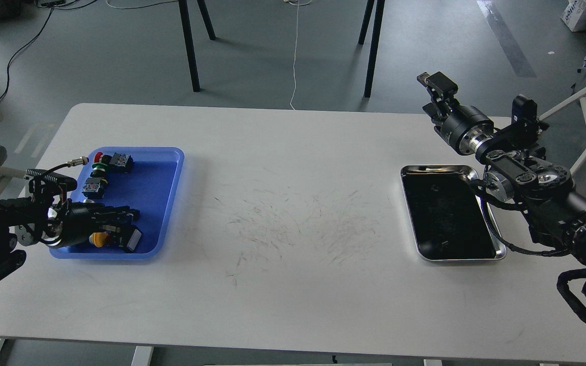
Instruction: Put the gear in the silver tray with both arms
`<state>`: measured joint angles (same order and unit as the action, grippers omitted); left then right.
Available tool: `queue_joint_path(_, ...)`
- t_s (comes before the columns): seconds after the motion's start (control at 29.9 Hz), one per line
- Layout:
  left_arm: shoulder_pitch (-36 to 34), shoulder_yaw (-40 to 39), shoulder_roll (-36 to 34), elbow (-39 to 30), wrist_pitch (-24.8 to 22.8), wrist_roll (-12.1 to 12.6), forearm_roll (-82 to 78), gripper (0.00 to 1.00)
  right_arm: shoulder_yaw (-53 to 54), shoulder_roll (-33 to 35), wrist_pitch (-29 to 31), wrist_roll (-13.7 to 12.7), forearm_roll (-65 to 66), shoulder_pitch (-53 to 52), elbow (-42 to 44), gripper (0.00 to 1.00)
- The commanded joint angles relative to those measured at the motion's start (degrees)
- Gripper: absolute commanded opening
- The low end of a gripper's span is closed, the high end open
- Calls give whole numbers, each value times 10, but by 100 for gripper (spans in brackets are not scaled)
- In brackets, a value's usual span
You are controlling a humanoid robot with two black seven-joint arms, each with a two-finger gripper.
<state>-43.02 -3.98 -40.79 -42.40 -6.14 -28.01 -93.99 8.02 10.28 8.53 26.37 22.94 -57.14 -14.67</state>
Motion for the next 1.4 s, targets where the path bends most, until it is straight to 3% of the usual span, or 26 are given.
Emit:
queue_joint_path(0.0, -1, -1, -8, -9, -5, 0, 10, 12, 0, 0, 0, 0, 0, -1, 1, 84)
queue_joint_path(0.43, -57, -9, -30, -32, -19, 0, 67, 9, 1, 0, 0, 0, -1, -3, 0, 84)
queue_joint_path(0.7, -126, -12, -25, -141, -28, 0, 128, 9, 15, -3, 0, 0, -4, -10, -4, 84)
queue_joint_path(0.84, -131, -11, 25, -178, -27, 0, 127, 9, 50, -3, 4, 0, -4, -10, -4, 87)
queue_joint_path(1.0, -131, -8, 86, -177, -27, 0, 119, 9, 91, -3, 10, 0, -4, -18, -4, 89)
queue_joint_path(1.24, -125, -2, 182, -132, -28, 0, 112, 9, 165, 1, 13, -3, -4, -16, -4, 91)
queue_joint_path(1.37, -123, 3, 224, -103, -29, 0, 101, 10, 174, 2, 30, -23, -39, -12, 0, 91)
